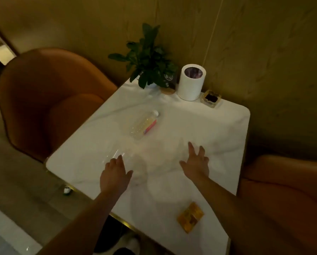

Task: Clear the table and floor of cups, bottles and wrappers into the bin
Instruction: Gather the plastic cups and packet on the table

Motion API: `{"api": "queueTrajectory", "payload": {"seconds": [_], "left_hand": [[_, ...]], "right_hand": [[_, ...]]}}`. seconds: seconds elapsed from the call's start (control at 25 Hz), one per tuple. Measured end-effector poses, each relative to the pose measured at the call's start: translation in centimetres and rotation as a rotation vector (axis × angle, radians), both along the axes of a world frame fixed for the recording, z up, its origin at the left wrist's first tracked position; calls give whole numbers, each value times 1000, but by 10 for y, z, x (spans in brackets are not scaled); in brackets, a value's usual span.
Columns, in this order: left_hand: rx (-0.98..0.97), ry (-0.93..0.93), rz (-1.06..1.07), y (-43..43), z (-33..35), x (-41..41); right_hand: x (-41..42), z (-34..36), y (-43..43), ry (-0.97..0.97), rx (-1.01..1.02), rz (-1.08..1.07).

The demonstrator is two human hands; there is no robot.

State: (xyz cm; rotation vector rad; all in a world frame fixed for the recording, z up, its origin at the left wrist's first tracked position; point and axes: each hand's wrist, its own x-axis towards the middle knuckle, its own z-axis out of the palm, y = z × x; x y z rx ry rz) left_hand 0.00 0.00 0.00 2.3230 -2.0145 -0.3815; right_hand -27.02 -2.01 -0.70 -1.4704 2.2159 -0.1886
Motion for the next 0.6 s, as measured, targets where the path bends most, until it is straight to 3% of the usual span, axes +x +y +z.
{"api": "queueTrajectory", "payload": {"seconds": [0.16,0.4,0.52,0.6], "left_hand": [[49,-34,53,-12,-13,-2],[61,-65,-40,-21,-27,5],[64,-100,-163,-15,-32,7],[80,-8,-159,-12,-35,7]], "right_hand": [[8,-10,-10,20,119,23],[7,-19,-1,-6,33,-86],[15,-13,1,-177,-86,-180],[27,-7,4,-472,-221,-291]]}}
